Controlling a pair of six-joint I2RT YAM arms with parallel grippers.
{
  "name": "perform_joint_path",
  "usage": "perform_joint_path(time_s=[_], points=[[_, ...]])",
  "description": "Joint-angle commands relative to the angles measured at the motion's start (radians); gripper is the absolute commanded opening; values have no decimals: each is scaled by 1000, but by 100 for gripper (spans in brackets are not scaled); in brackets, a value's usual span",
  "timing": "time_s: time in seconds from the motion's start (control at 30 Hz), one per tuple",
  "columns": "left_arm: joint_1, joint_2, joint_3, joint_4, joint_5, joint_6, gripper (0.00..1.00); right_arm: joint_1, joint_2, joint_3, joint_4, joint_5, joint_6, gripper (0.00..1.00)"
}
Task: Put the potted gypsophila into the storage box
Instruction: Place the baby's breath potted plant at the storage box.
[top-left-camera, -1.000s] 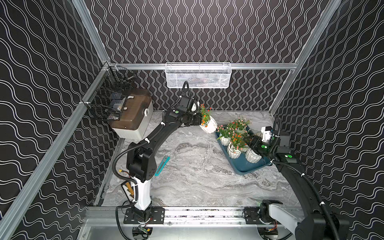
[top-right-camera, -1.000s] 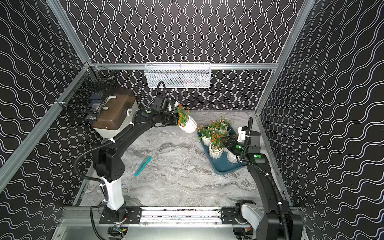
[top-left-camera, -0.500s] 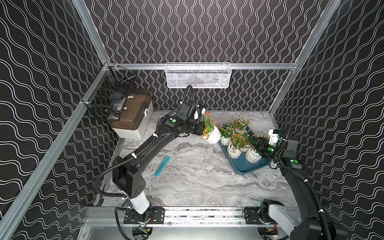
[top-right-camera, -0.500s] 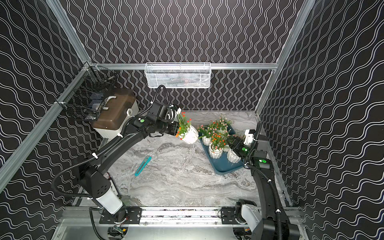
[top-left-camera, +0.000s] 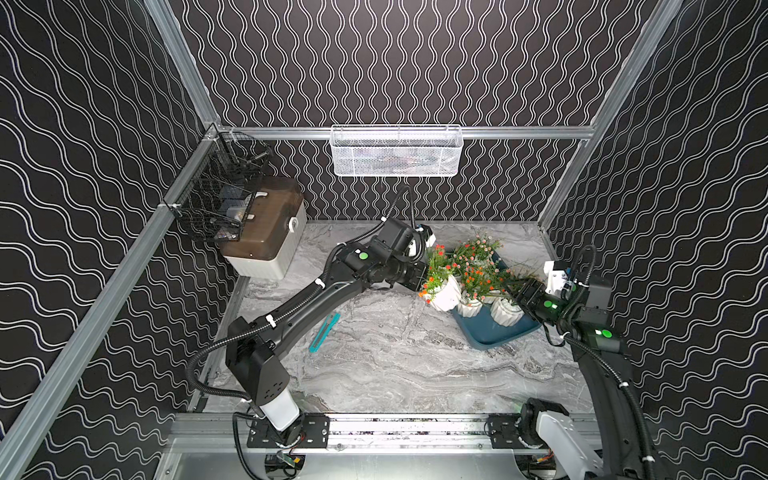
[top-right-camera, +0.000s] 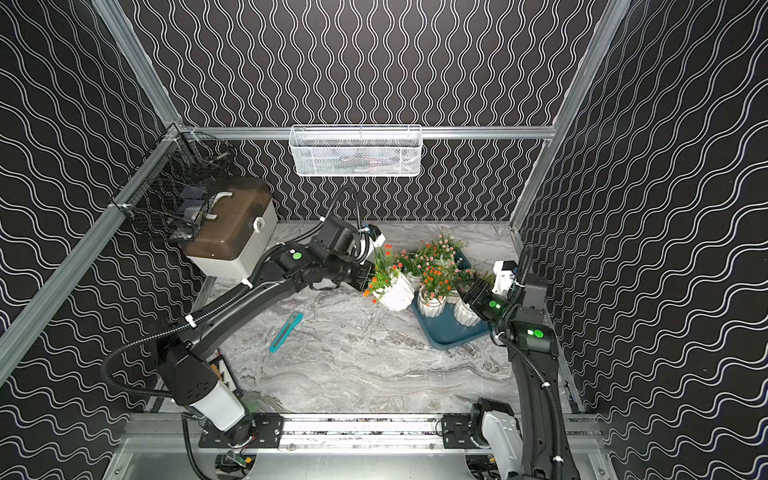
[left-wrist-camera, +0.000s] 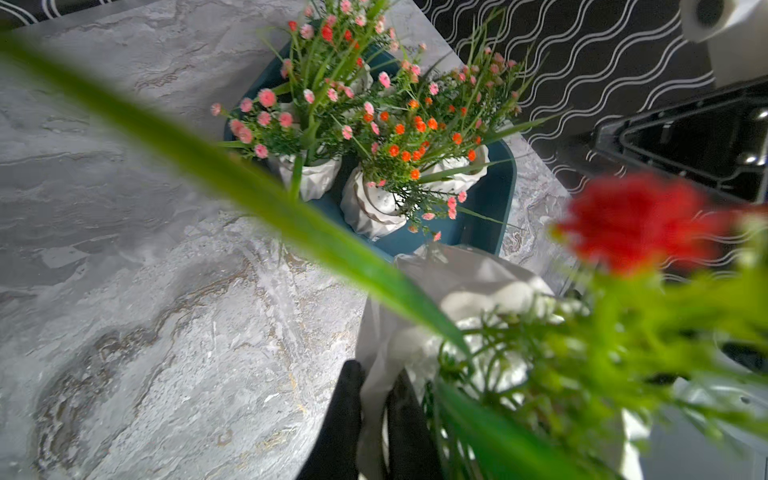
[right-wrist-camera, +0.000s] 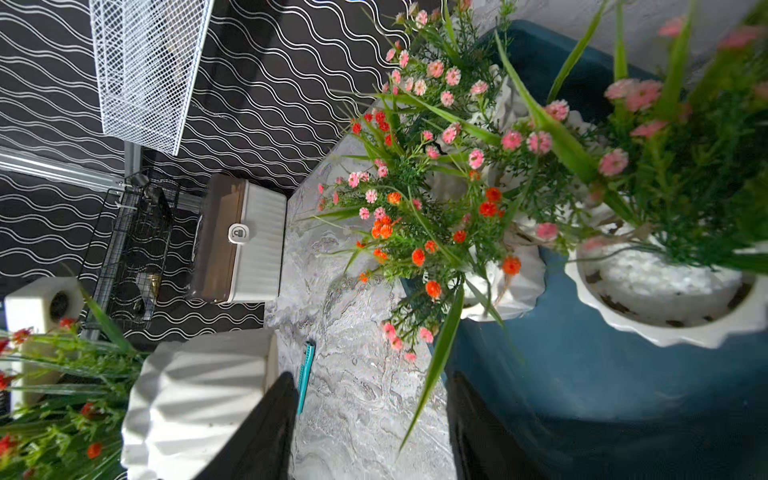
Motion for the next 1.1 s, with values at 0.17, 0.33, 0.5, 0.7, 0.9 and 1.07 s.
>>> perform_joint_path(time_s=[0.17, 0.33, 0.5, 0.7, 0.9, 1.07], points=[[-93, 73, 51, 2, -76, 42, 0, -1, -189, -37, -129, 28, 39, 61], [-157, 124, 97, -16, -118, 41, 0, -2, -294, -61, -132, 50, 92, 61], [-187, 167, 159, -49, -108, 32, 0, -2, -300, -48, -161, 58, 81, 62], [-217, 195, 194, -65, -88, 26, 0, -2, -295, -13, -188, 70, 71, 63], [-236, 239, 245, -85, -31, 24, 0, -1, -309, 33, -207, 95, 81, 63], [-253, 291, 297, -120, -19, 42, 0, -1, -302, 39, -202, 90, 85, 63]])
